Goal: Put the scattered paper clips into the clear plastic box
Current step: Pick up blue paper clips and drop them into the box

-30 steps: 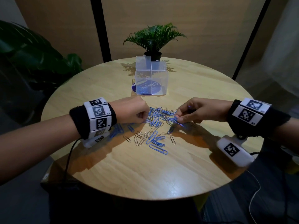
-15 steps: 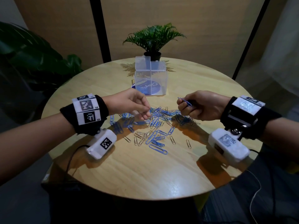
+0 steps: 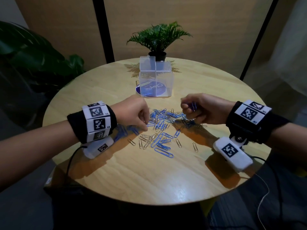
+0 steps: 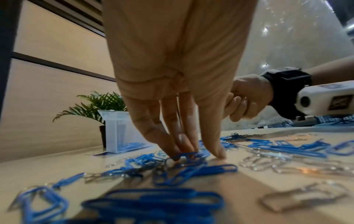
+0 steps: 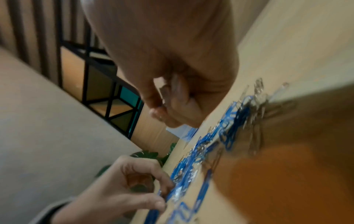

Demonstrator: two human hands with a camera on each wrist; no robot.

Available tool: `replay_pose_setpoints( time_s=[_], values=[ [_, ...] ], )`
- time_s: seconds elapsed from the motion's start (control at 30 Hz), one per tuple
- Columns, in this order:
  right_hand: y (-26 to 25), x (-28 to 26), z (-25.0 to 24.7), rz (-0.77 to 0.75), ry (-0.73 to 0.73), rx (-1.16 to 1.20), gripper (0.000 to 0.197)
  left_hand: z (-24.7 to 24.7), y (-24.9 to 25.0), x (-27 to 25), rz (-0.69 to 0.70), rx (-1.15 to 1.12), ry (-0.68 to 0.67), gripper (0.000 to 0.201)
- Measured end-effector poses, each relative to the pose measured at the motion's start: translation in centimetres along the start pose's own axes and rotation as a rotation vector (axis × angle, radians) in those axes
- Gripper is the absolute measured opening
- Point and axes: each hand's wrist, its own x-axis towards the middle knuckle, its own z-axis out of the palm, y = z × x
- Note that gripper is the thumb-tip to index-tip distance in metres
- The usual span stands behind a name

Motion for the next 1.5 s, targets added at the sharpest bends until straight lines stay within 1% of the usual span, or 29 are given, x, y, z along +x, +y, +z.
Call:
replay_pose_setpoints(
  time_s=[0.03,0.1,0.2,0.3,0.37,0.43,0.53,0.6,0.7,0.77,0.8,0.87,0.9,0.93,0.97,1.0,1.03,1.07,1.1,1.13,1.17,1.23,1.27,1.33,1.43,1.5],
  values=[
    [0.0,-0.1,0.3,-0.043,0.018,-0.207,0.03,0.1,0.3,0.0,-0.003,0.024,-0.019,0.018],
    [-0.1,-0.1,0.7,-0.138,0.032,-0.582,0.027,0.2,0.7,0.3,0.005,0.069,-0.033,0.011],
    [0.0,-0.2,0.9,-0.27,0.023,-0.939,0.027,0.3,1.2,0.5,0.025,0.135,-0.068,0.002],
    [0.3,-0.4,0.7,-0.396,0.047,-1.328,0.029,0.8,1.6,0.3,0.02,0.205,-0.084,0.007],
    [0.5,-0.5,0.8,-0.484,0.071,-1.532,0.032,1.0,1.8,0.3,0.054,0.251,-0.067,0.011],
    [0.5,-0.5,0.9,-0.495,0.078,-1.608,0.028,0.8,1.9,0.5,0.051,0.215,-0.069,0.008],
    [0.5,-0.4,1.3,-0.469,0.054,-1.609,0.015,0.3,1.8,1.0,0.013,0.141,-0.132,0.009],
    [0.8,-0.4,1.4,-0.465,0.042,-1.635,0.013,0.4,1.9,1.0,0.01,0.153,-0.135,0.009],
    [1.0,-0.5,1.3,-0.405,0.022,-1.684,0.019,0.8,2.3,0.8,0.031,0.187,-0.099,0.009],
    [1.3,-0.6,1.7,-0.378,0.001,-1.703,0.021,0.7,2.5,0.9,0.037,0.153,-0.1,0.01],
    [1.5,-0.8,2.0,-0.376,0.013,-1.739,0.022,0.5,2.4,1.0,0.032,0.141,-0.108,0.012],
    [2.2,-0.9,2.5,-0.391,0.081,-1.844,0.026,0.3,2.3,1.2,0.015,0.13,-0.119,0.015],
    [2.3,-1.1,2.6,-0.394,0.094,-1.844,0.028,0.3,2.3,1.3,0.009,0.123,-0.123,0.016],
    [2.1,-1.2,2.7,-0.398,0.092,-1.765,0.029,0.3,2.2,1.4,0.008,0.119,-0.125,0.015],
    [1.7,-1.4,2.7,-0.419,0.093,-1.597,0.026,0.3,2.1,1.5,0.009,0.115,-0.126,0.013],
    [1.1,-1.4,2.5,-0.435,0.11,-1.36,0.023,0.4,2.1,1.5,0.011,0.109,-0.124,0.012],
    [0.4,-1.5,2.2,-0.429,0.144,-1.067,0.023,0.5,2.1,1.5,0.015,0.107,-0.118,0.01],
    [-0.2,-1.5,2.0,-0.395,0.177,-0.758,0.025,0.6,2.1,1.4,0.026,0.112,-0.11,0.009],
    [-0.7,-1.6,1.8,-0.342,0.174,-0.486,0.029,0.6,2.1,1.4,0.04,0.124,-0.104,0.009],
    [-1.1,-1.6,1.5,-0.287,0.147,-0.28,0.032,0.7,2.0,1.3,0.056,0.138,-0.097,0.008],
    [-1.3,-1.6,1.3,-0.245,0.115,-0.149,0.036,0.7,1.8,1.2,0.077,0.153,-0.09,0.008],
    [-1.5,-1.4,1.1,-0.196,0.043,-0.007,0.041,0.8,1.5,0.7,0.146,0.194,-0.063,0.005],
    [-1.6,-1.1,1.0,-0.177,0.014,0.049,0.042,1.0,1.4,0.4,0.183,0.22,-0.051,0.002],
    [-1.5,-0.8,1.0,-0.162,-0.02,0.158,0.039,1.1,1.3,0.0,0.22,0.254,-0.05,0.005],
    [-1.4,-0.5,1.5,-0.181,-0.013,0.307,0.031,1.0,1.4,0.1,0.214,0.289,-0.063,0.01],
    [-1.2,-0.2,1.8,-0.186,0.009,0.308,0.029,1.1,1.3,0.2,0.193,0.281,-0.06,0.011]
  ],
)
